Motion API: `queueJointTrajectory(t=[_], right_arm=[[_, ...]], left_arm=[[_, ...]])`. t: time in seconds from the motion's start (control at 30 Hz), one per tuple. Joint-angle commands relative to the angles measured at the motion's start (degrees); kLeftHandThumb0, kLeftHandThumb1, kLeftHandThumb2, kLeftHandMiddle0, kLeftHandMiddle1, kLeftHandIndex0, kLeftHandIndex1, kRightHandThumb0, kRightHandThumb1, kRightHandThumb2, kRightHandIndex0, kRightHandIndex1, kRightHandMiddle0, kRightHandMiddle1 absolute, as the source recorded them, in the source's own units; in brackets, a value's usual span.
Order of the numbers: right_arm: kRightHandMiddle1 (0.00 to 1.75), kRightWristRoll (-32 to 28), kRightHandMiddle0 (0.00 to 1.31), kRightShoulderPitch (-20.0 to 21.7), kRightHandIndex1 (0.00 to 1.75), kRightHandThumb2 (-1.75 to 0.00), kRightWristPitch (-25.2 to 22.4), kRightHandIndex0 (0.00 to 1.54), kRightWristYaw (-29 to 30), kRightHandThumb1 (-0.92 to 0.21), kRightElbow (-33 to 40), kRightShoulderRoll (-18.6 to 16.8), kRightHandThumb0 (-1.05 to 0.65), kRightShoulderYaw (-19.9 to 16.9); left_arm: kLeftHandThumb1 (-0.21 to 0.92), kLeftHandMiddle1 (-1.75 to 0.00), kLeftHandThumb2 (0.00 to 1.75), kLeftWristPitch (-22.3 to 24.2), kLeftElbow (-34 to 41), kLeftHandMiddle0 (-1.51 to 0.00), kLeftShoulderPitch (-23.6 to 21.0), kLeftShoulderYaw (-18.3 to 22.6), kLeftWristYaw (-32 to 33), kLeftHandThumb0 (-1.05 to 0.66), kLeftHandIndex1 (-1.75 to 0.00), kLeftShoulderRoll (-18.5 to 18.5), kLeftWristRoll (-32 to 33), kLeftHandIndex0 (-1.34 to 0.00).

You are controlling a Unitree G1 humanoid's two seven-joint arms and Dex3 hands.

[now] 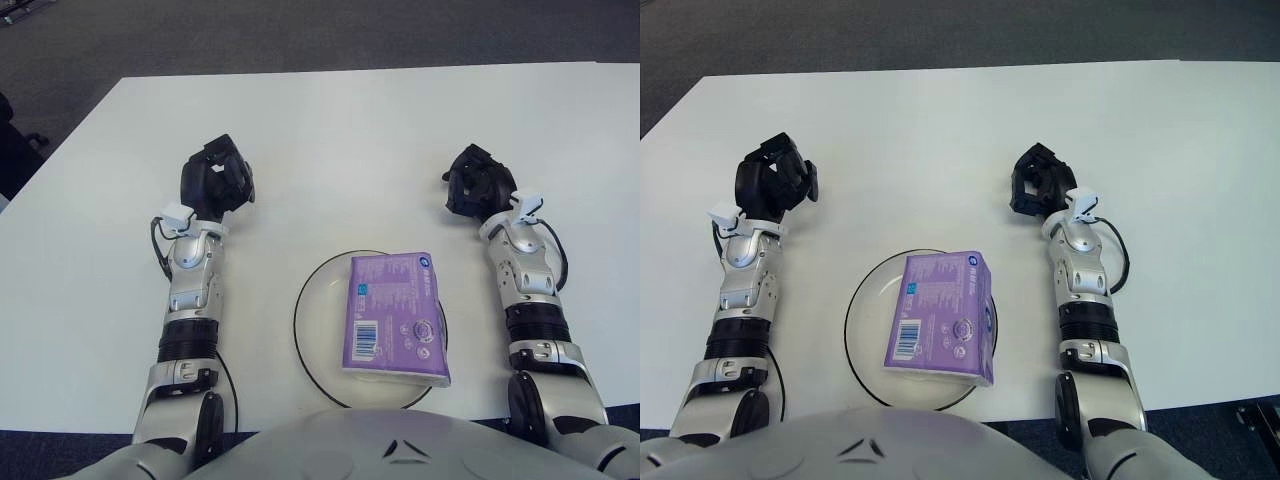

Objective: Put the tissue paper into the plate.

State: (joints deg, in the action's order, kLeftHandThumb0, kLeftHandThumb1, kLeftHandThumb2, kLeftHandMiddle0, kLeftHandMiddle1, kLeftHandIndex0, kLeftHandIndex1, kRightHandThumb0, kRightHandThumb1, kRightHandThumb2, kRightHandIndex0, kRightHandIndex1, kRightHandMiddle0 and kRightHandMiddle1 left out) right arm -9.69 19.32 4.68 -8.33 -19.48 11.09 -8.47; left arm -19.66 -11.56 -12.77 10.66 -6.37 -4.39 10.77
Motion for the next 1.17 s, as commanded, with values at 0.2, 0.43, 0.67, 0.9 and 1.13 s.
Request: queueJointTrajectory(t=[0.2, 0.43, 0.67, 0.9, 1.13], right_arm=[[1.75, -0.25, 0.63, -5.02, 1.75, -1.34, -0.19, 1.3, 0.09, -0.29, -5.66, -4.53, -0.49, 1.18], [1.75, -0.43, 0.62, -4.86, 1.75, -1.33, 0.47, 1.31, -0.54, -0.3, -6.93, -4.51, -0.48, 1.15], [1.75, -0.42, 0.6, -5.13, 1.75, -1.3, 1.02, 1.31, -0.94, -0.33, -7.06, -4.53, -0.48, 1.21], [1.75, -0.47, 0.58, -5.67, 1.75, -1.27, 1.54, 1.3, -0.98, -0.35, -6.83, -4.85, -0.47, 1.2], [1.75, -0.43, 0.58, -6.23, 1.75, -1.26, 1.02, 1.31, -0.53, -0.36, -5.92, -5.15, -0.46, 1.31]], left_arm=[[0.68, -1.75, 1.01, 0.56, -7.67, -1.35, 11.52, -1.15, 0.73, -0.42, -1.75, 5.92, 0.63, -1.05], [0.68, -1.75, 1.01, 1.68, -8.19, -1.34, 11.39, -1.29, 0.28, -0.42, -1.75, 5.45, 0.67, -1.04], [0.72, -1.75, 0.99, 4.26, -7.9, -1.33, 11.37, -1.38, 0.22, -0.43, -1.75, 5.09, 0.87, -1.0], [0.73, -1.75, 0.98, 6.52, -7.61, -1.33, 11.42, -1.6, 0.08, -0.42, -1.75, 4.65, 0.61, -0.97], [0.74, -1.75, 0.96, 8.12, -7.27, -1.32, 11.53, -1.73, -0.71, -0.42, -1.75, 4.08, 0.77, -0.96]])
